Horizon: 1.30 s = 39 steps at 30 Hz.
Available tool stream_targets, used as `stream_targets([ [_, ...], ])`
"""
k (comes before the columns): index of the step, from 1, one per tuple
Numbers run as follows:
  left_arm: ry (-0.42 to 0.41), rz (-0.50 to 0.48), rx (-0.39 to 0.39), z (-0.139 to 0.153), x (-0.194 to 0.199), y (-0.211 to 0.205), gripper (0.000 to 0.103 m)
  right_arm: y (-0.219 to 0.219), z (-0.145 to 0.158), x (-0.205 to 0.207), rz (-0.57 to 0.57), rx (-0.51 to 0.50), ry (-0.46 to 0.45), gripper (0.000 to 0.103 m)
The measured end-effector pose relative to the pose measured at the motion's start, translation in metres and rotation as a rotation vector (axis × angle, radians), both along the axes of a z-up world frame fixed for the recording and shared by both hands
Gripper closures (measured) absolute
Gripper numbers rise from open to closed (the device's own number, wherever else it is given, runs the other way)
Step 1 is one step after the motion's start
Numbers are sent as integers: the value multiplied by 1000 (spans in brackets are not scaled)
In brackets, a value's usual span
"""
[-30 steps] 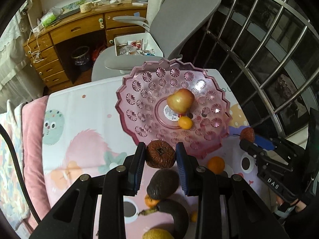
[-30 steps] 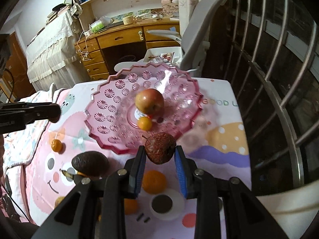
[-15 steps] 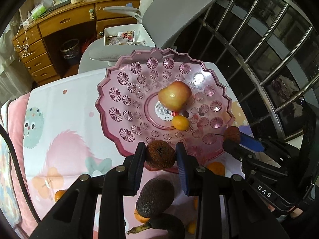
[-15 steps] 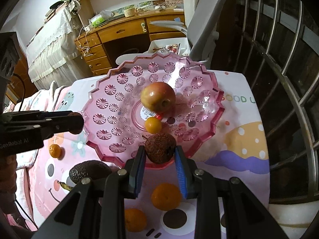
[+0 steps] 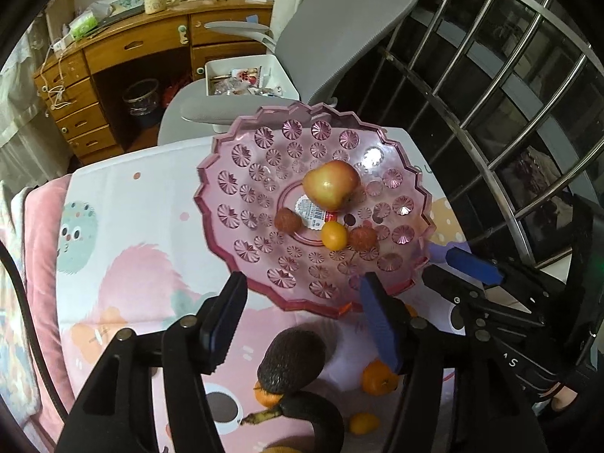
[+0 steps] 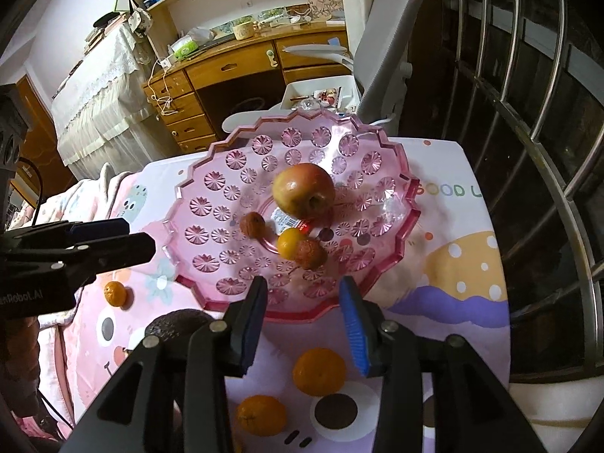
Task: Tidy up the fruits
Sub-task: 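Withdraw both grippers from the bowl toward the pear and banana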
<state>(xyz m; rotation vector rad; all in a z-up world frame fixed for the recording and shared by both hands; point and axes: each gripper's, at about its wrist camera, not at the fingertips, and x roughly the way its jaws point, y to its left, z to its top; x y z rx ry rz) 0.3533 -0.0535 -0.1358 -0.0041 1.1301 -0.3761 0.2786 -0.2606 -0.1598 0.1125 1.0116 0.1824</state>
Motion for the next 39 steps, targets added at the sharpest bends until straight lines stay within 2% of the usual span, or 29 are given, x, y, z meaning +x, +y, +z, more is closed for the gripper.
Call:
stream_targets([
  [10, -23, 60, 30, 25, -43, 18, 38, 2, 22, -33, 27, 33, -14, 62],
  [19, -5, 132, 37, 32, -104, 36, 34, 9, 25, -73, 67, 115, 43, 62],
  [31, 86, 200, 56, 0, -165, 55, 31, 19, 5, -99, 95, 222, 194, 62],
  [39, 159, 217, 34, -30, -183, 62, 28, 33, -21, -96, 87, 278, 322, 62],
])
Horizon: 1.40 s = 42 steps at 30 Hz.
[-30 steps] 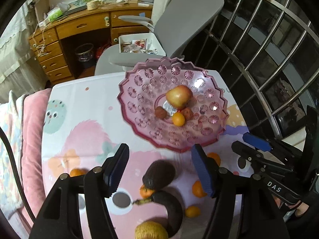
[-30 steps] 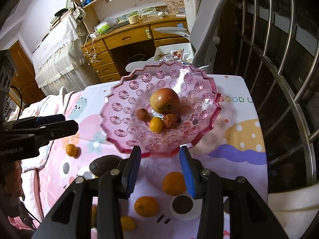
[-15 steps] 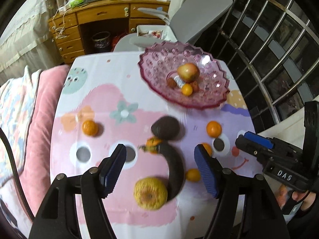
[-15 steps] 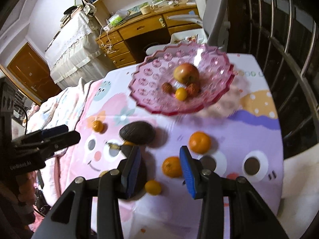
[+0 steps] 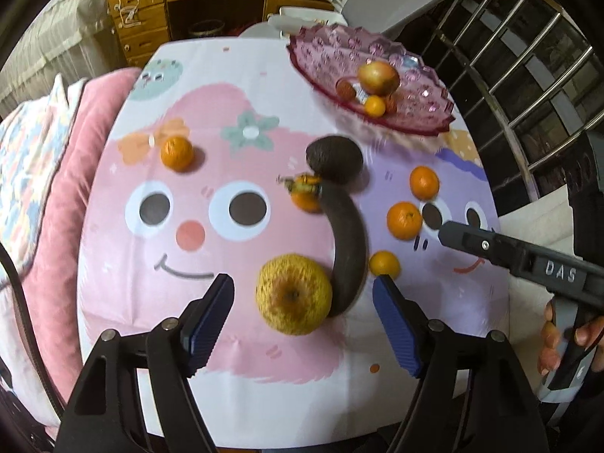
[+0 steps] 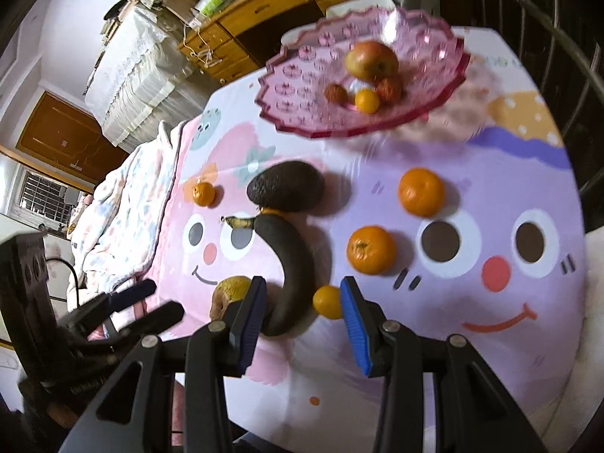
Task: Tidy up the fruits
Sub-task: 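Withdraw both grippers from the bowl toward the pear and banana, then grasp the speckled pear with the left gripper while the right grasps the banana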
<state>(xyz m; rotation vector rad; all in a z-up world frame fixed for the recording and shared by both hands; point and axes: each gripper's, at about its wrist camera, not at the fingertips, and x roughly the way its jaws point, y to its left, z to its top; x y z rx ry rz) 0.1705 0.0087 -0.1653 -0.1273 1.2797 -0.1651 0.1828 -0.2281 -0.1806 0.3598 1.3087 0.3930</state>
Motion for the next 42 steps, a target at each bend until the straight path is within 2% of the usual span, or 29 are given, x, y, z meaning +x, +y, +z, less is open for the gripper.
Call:
stream_targets([
  [11, 173, 10, -73, -54, 5, 15, 26, 33, -40, 17, 24, -9, 138, 62],
  [20, 242, -18, -88, -82, 19, 13, 25, 55, -65, 31, 50, -58, 206, 62],
  [42, 278, -32, -83, -113, 36, -4, 26, 85, -87, 46, 104, -242, 238, 62],
])
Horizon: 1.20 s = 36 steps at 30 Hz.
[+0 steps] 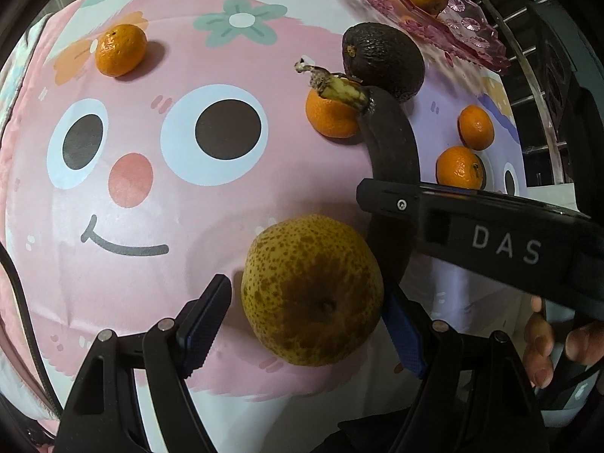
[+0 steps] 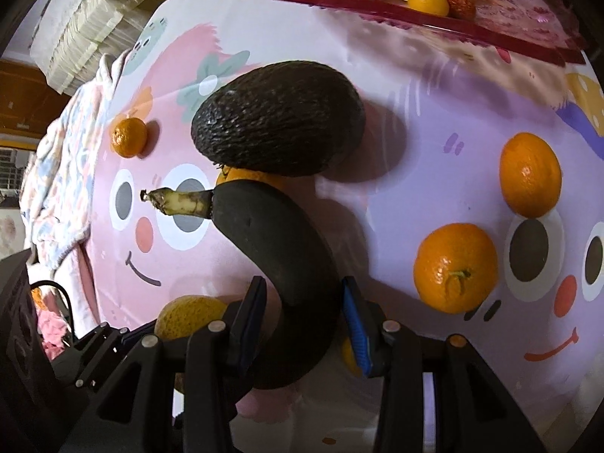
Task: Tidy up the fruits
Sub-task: 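Grasp the speckled pear with the left gripper while the right grasps the banana, then lift pear and banana and carry them over the pink bowl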
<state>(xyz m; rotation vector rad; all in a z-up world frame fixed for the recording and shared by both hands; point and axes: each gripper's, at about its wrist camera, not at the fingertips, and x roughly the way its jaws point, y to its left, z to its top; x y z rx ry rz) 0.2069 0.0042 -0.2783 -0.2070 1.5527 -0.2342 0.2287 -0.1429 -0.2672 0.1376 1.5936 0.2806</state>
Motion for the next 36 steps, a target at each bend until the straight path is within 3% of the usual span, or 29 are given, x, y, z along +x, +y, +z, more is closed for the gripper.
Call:
stream_targets([
  [3, 0, 0, -6, -2, 2, 0, 28, 3, 0, 1, 14, -15, -6, 62],
  [6, -4, -1, -24, -4, 2, -2, 34, 2, 1, 1, 19, -35, -10, 69],
  [18, -29, 4, -4, 3, -7, 9, 36, -5, 6, 0, 14, -13, -22, 72],
  [28, -109, 28, 8, 42, -19, 9, 36, -12, 32, -10, 29, 33, -85, 73],
  [36, -203, 27, -3, 93, -17, 5, 36, -28, 77, -13, 48, 35, -174, 73],
])
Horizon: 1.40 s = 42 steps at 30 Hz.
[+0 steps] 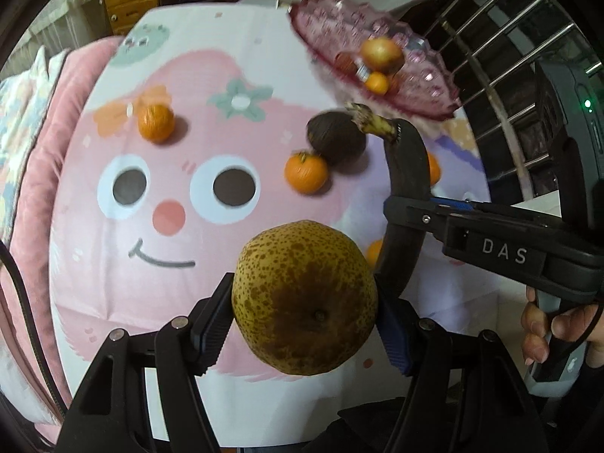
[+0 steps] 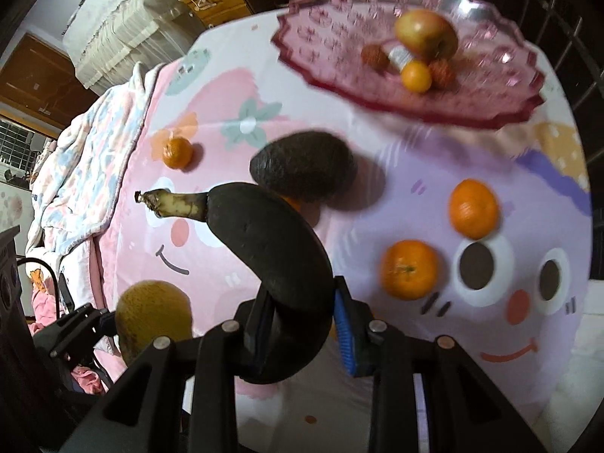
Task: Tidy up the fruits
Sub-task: 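Lift pear and banana and carry them over the pink bowl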
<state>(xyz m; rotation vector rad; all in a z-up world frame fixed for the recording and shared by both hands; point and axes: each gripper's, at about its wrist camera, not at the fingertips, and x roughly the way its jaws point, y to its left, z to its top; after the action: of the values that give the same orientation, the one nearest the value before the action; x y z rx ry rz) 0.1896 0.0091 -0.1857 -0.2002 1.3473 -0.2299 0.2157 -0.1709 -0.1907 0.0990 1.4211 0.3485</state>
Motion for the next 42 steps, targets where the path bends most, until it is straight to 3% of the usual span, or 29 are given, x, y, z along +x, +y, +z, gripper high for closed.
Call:
stream_targets([
  [11, -152, 18, 3, 64, 42, -1, 36, -35, 60, 33, -11, -44, -130, 73],
  [18, -214, 19, 7, 76, 93, -12, 36, -60, 74, 72, -63, -63, -149, 73],
  [24, -237, -8, 7, 63, 132, -22, 36, -81, 67, 108, -124, -82, -161, 73],
  [32, -240, -8, -26, 37, 175, -34, 36, -103, 32, 147, -192, -138, -114, 73],
  [42, -168, -37, -23, 3, 206, -56, 36, -112, -3, 168, -253, -146, -68, 73],
])
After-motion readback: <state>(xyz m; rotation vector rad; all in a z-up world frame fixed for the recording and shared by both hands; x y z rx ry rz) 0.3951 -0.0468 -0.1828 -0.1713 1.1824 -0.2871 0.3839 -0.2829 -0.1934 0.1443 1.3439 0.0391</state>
